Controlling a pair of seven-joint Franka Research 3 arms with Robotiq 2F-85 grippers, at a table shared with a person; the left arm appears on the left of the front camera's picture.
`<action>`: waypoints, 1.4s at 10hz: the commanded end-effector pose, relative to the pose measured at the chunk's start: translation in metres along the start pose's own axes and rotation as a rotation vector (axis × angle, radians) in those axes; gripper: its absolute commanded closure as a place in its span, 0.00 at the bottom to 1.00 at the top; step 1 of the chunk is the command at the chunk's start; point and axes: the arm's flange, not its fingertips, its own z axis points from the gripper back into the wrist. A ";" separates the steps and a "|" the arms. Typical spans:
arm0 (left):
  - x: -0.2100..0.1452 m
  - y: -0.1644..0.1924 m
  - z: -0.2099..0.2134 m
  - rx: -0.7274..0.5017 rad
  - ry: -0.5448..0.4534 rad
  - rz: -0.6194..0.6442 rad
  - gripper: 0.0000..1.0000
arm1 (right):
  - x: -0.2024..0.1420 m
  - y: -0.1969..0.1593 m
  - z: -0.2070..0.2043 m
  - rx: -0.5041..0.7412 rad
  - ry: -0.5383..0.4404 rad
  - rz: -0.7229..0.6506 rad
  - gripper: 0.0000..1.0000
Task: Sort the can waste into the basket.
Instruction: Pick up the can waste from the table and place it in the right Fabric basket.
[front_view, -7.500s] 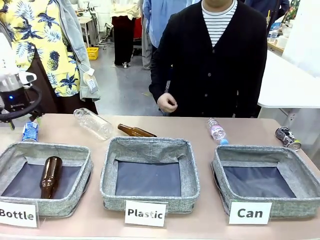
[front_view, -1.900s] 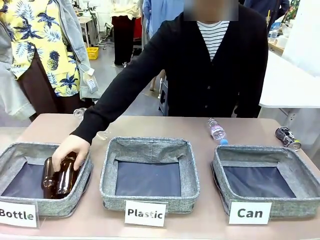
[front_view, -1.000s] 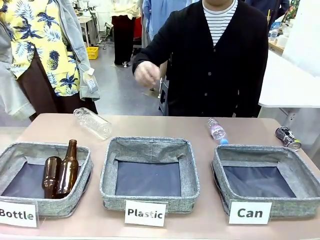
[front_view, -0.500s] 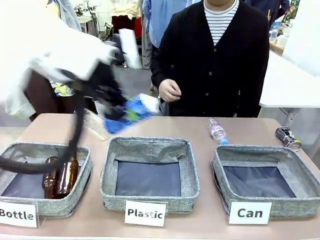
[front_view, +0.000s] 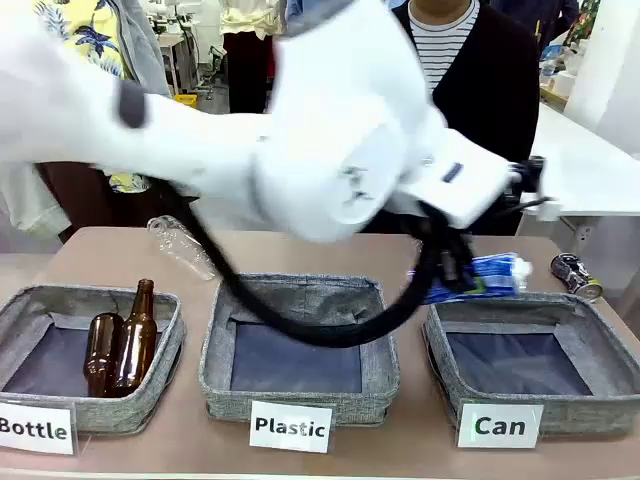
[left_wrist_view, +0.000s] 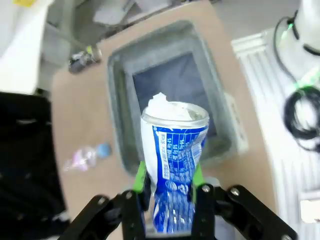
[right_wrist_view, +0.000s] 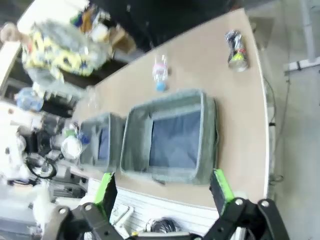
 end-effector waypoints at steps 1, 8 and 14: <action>0.048 0.009 -0.034 -0.046 0.008 -0.032 0.62 | -0.008 -0.016 0.022 0.006 0.080 0.066 0.00; 0.053 0.016 -0.085 -0.110 0.052 -0.057 0.00 | -0.015 -0.011 0.020 0.007 0.058 0.026 0.00; 0.024 0.025 -0.033 -0.110 0.096 -0.042 0.00 | -0.008 -0.010 0.014 -0.001 0.050 0.031 0.00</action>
